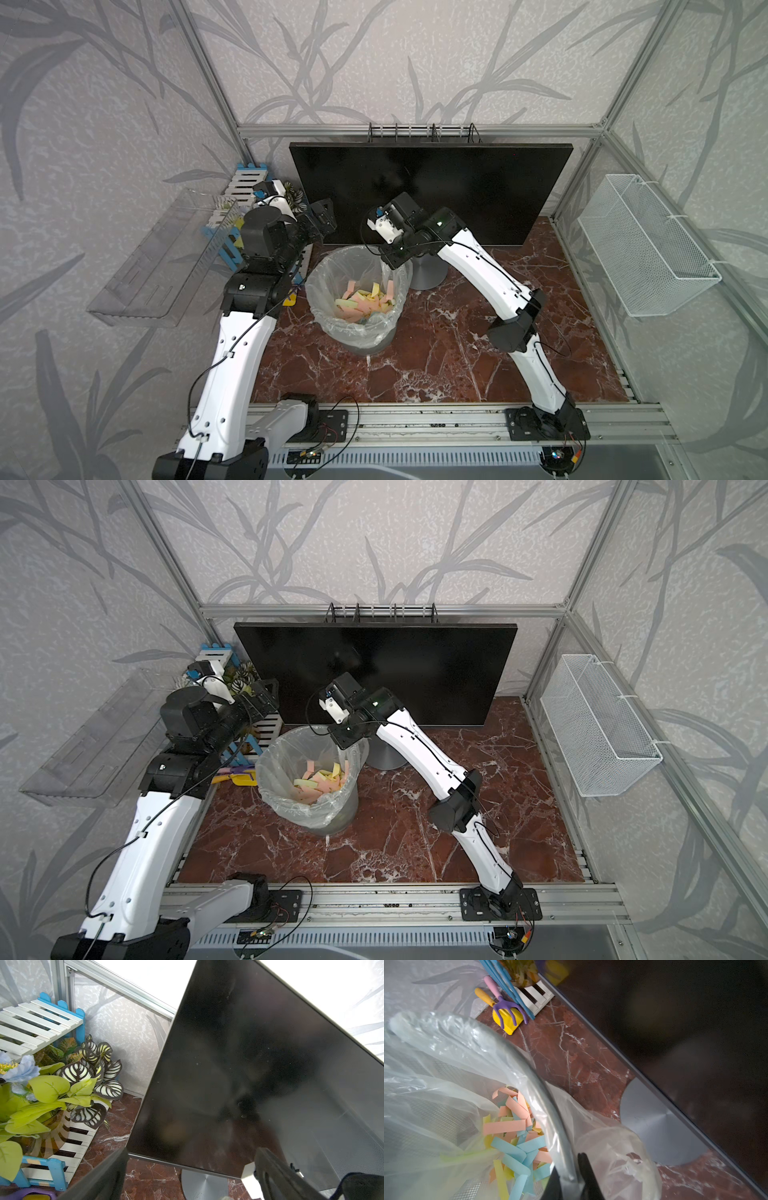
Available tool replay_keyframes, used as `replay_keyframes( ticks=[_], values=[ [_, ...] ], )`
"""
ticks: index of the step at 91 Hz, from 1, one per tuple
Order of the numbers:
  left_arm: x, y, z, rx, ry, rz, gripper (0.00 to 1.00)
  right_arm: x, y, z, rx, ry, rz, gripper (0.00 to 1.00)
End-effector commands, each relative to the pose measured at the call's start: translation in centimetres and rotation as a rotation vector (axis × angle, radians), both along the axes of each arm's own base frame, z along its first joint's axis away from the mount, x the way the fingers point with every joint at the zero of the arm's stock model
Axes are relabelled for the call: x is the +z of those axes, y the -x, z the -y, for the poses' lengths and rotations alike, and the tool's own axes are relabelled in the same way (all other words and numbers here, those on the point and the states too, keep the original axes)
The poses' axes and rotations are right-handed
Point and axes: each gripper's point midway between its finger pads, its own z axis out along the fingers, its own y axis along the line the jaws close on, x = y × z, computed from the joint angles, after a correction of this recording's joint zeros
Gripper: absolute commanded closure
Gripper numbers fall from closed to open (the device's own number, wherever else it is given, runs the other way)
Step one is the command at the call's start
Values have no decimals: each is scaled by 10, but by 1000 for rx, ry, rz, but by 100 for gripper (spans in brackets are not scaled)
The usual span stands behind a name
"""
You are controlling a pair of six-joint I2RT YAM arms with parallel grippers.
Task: Remove the sticky note from the monitor
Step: Move the trash bin to the center of the board.
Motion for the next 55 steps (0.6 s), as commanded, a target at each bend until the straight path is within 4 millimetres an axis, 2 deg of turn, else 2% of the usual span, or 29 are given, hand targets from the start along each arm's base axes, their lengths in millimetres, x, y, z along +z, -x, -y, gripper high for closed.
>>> replay_keyframes(
  ticks=[1,7,8,19,22,23,25,30,32,43,48,54,55],
  values=[
    [2,1,-1,-5,-3,18,0,30,-11,47,-74,53,89,100],
    [2,0,-1,-6,-7,17,0,27,-13,58,-86,60,74,100],
    [1,0,0,-6,-7,16,0,29,-13,60,-88,58,74,97],
    [-1,-2,-1,-6,-14,12,0,31,-16,73,-103,53,72,40],
    [-2,-2,-1,-5,-15,10,0,33,-16,74,-107,49,75,30],
    [-2,-2,-1,-5,-16,9,0,34,-16,75,-110,48,78,30],
    [-3,-2,-1,-5,-19,7,0,37,-16,76,-112,43,84,22],
    [-3,-3,-1,-4,-22,5,0,46,-18,79,-123,22,99,13],
    [-4,-4,-1,-3,-24,3,0,52,-18,80,-124,10,106,2],
    [-10,-5,-4,10,-52,-11,0,94,-17,98,-165,-70,160,1],
    [-17,-4,-7,24,-75,-24,0,116,-17,115,-202,-107,198,1],
    [-25,-1,-12,41,-126,-24,0,147,-15,147,-266,-166,265,1],
    [-28,-1,-13,44,-136,-26,0,146,-17,151,-275,-170,264,1]
  ],
)
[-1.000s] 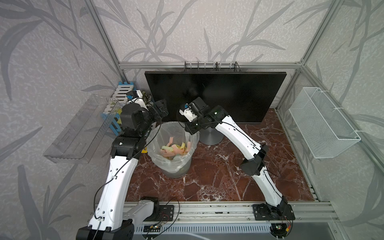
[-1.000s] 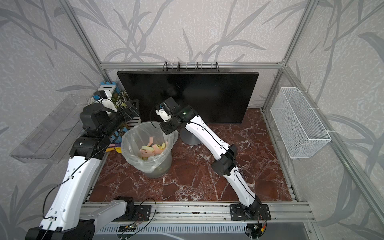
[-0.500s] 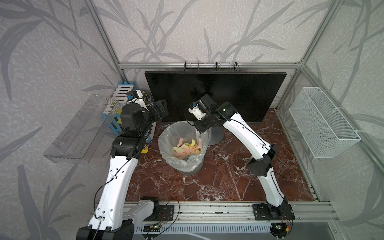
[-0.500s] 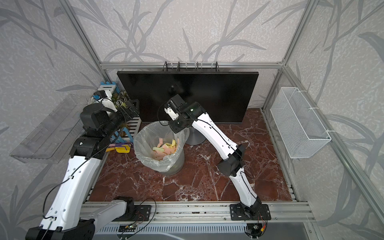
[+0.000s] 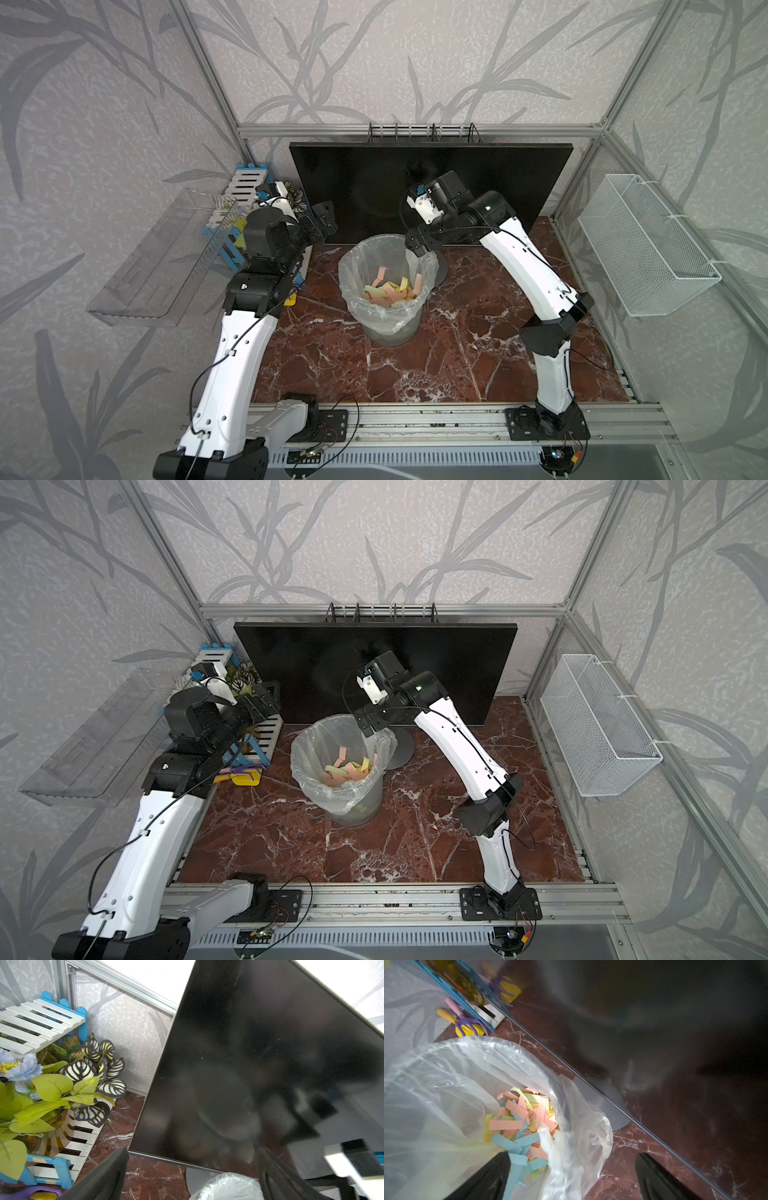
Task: Remove the sticky note from the monitor
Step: Move the trash bin to the center of the board, then reset both arms
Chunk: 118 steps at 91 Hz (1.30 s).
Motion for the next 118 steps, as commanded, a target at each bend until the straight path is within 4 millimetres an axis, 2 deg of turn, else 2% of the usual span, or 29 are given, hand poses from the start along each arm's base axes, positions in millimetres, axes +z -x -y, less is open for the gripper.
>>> replay_keyframes(
  ticks=[1,5,7,8,12,14,16,17,23,26,28,30,32,38,48,58,63,68,74,82,86,91,93,98,102,105,107,113,118],
  values=[
    [-13,4,-11,40,-103,0,0,85,8,62,-120,-155,171,1],
    [-24,6,-16,58,-143,-6,0,106,13,89,-167,-213,237,1],
    [-29,9,-19,76,-163,-5,0,101,13,102,-198,-226,244,1],
    [-31,10,-21,86,-172,-3,0,112,15,110,-217,-255,282,1],
    [-41,15,-29,125,-206,4,0,108,15,136,-286,-294,340,1],
    [-45,18,-33,146,-221,13,0,112,20,155,-336,-322,388,1],
    [-49,22,-36,163,-237,28,0,105,17,174,-399,-329,408,1],
    [-50,24,-38,171,-246,37,0,109,22,184,-420,-344,436,1],
    [-66,33,-50,239,-281,77,0,99,32,231,-563,-377,520,1],
    [-71,38,-55,269,-296,98,0,81,33,250,-632,-359,541,1],
    [-81,39,-59,287,-309,94,0,66,31,264,-672,-333,548,1],
    [-89,40,-62,304,-317,89,0,63,33,274,-701,-321,581,1],
    [-99,40,-65,316,-331,73,0,50,32,285,-737,-301,583,1],
    [-126,38,-67,320,-374,16,0,2,27,323,-872,-239,545,1],
    [-163,40,-81,406,-357,-31,0,-68,18,360,-995,-129,498,1],
    [-190,39,-88,437,-389,-43,1,-126,6,367,-1010,-58,436,1],
    [-201,36,-92,464,-388,-43,1,-147,-5,360,-980,-88,414,1],
    [-215,31,-92,452,-406,-60,2,-179,-11,352,-942,-94,375,1],
    [-224,25,-92,446,-427,-46,2,-196,-19,341,-874,-115,390,1],
    [-236,18,-88,410,-434,-19,1,-235,-16,330,-800,-51,381,1],
    [-245,16,-84,381,-437,-11,1,-224,-26,323,-753,-75,426,1],
    [-250,14,-80,360,-434,26,0,-240,-21,320,-735,-71,400,1],
    [-254,13,-78,350,-426,35,0,-254,-18,318,-725,-70,388,1],
    [-263,8,-71,304,-436,47,0,-244,-23,317,-715,-129,533,1],
    [-265,2,-68,286,-454,61,0,-237,-26,322,-748,-114,510,1],
    [-268,-6,-67,270,-437,65,0,-244,-22,323,-759,-89,457,1],
    [-274,-11,-63,238,-435,51,0,-250,-20,324,-763,-91,456,1],
    [-297,-16,-56,185,-461,15,0,-242,-21,327,-789,-105,543,1],
    [-281,-15,-55,199,-460,107,0,-241,-15,341,-883,-64,528,1]
  ],
)
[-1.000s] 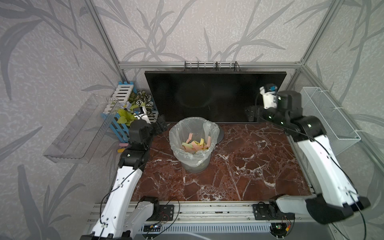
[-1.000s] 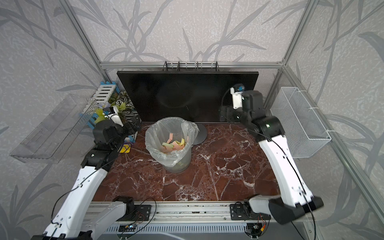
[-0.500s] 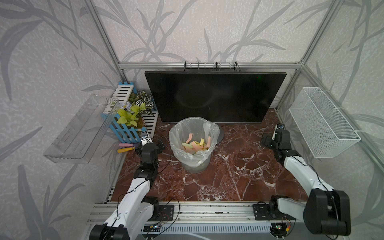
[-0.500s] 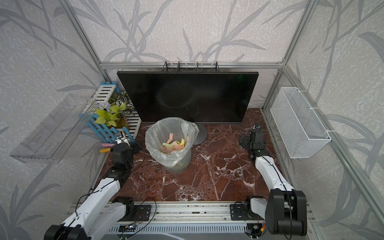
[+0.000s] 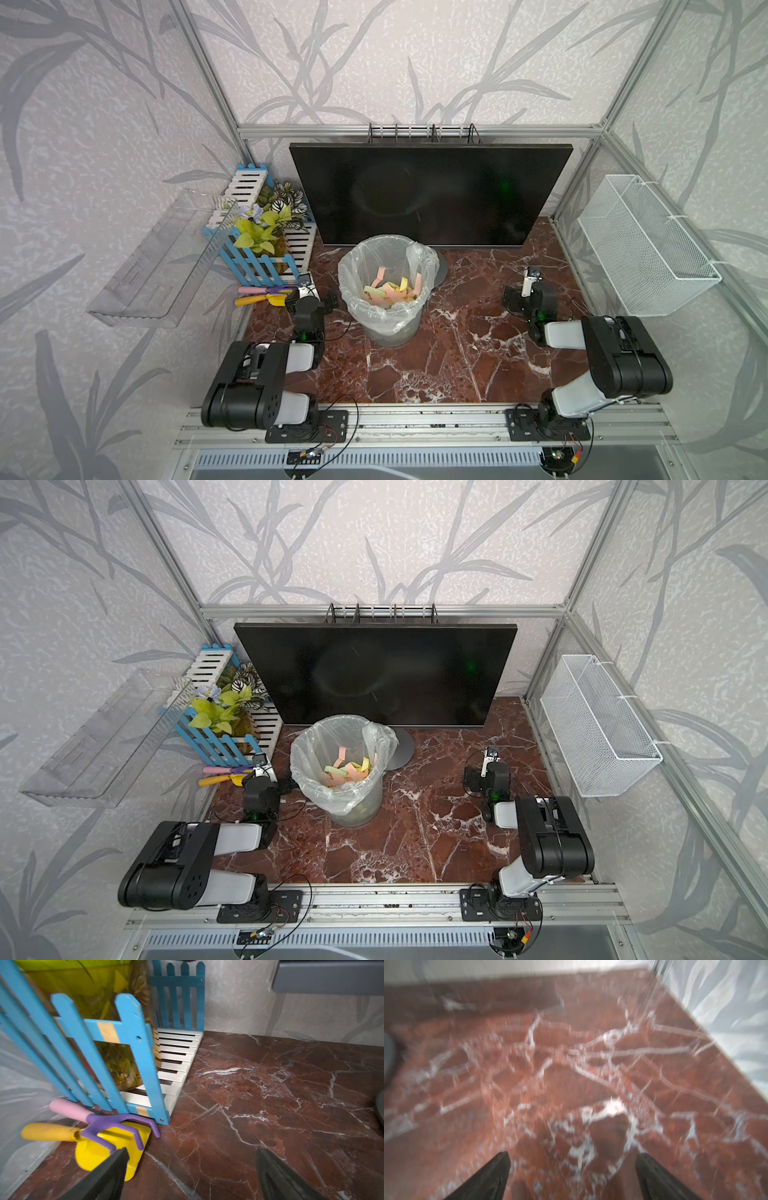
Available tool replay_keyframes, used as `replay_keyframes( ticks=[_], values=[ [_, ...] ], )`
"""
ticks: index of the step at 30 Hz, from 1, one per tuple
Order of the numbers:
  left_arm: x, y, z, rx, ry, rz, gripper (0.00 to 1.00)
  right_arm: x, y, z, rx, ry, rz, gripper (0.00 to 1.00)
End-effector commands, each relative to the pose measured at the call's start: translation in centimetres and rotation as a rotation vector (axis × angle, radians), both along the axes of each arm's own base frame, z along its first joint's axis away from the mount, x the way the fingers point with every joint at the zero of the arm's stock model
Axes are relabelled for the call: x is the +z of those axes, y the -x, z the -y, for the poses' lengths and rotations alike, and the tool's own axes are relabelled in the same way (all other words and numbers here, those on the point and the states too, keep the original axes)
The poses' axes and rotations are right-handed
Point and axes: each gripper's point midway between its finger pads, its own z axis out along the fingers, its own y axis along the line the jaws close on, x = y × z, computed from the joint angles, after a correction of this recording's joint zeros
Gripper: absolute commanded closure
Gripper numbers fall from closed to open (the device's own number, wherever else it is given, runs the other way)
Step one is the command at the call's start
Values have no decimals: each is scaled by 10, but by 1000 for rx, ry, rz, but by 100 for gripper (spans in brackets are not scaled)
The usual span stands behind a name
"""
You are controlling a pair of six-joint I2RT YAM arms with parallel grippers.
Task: Remove the sticky note from the monitor
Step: Reset both arms
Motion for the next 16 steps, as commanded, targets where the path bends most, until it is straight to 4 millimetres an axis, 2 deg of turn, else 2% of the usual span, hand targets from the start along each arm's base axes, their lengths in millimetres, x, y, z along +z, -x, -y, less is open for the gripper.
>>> replay_keyframes(
  ticks=[1,2,3,5,7,16],
  values=[
    [39,-14,13,-88,-23,188,0,35,-8,15,-107,25,140,1],
    [38,-18,14,-91,-16,160,0,34,-8,15,-105,25,132,1],
    [28,-17,14,-91,-19,126,0,33,-9,15,-102,29,138,1],
    [36,-15,14,-93,-26,177,0,36,-9,14,-94,36,182,1],
    [30,-18,15,-98,-18,123,0,36,-9,13,-89,33,176,1],
    [30,-18,14,-94,-22,131,0,35,-10,14,-97,36,172,1]
  ],
)
